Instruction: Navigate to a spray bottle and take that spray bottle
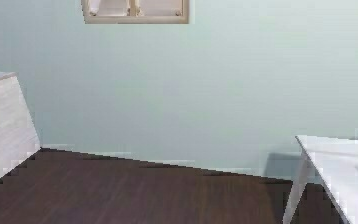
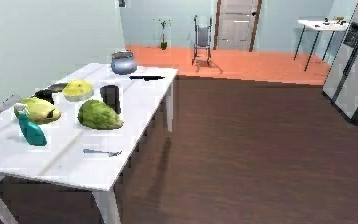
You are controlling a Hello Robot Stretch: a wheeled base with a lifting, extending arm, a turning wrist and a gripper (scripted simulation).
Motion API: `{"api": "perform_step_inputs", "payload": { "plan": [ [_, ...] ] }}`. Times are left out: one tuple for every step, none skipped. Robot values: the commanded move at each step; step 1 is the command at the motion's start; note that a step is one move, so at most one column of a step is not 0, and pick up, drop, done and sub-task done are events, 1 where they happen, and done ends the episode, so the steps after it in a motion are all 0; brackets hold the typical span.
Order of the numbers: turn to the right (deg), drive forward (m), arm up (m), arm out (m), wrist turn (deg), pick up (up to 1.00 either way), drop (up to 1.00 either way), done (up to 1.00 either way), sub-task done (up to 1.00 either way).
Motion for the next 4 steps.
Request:
{"api": "perform_step_inputs", "payload": {
  "plan": [
    [24.0,0.0,0.0,0.0,0.0,0.0,0.0,0.0,0.0],
    [0.0,0.6,0.0,0.0,0.0,0.0,0.0,0.0,0.0],
    [-33.0,0.0,0.0,0.0,0.0,0.0,0.0,0.0,0.0],
    [0.0,0.0,0.5,0.0,0.0,0.0,0.0,0.0,0.0]
  ]
}}
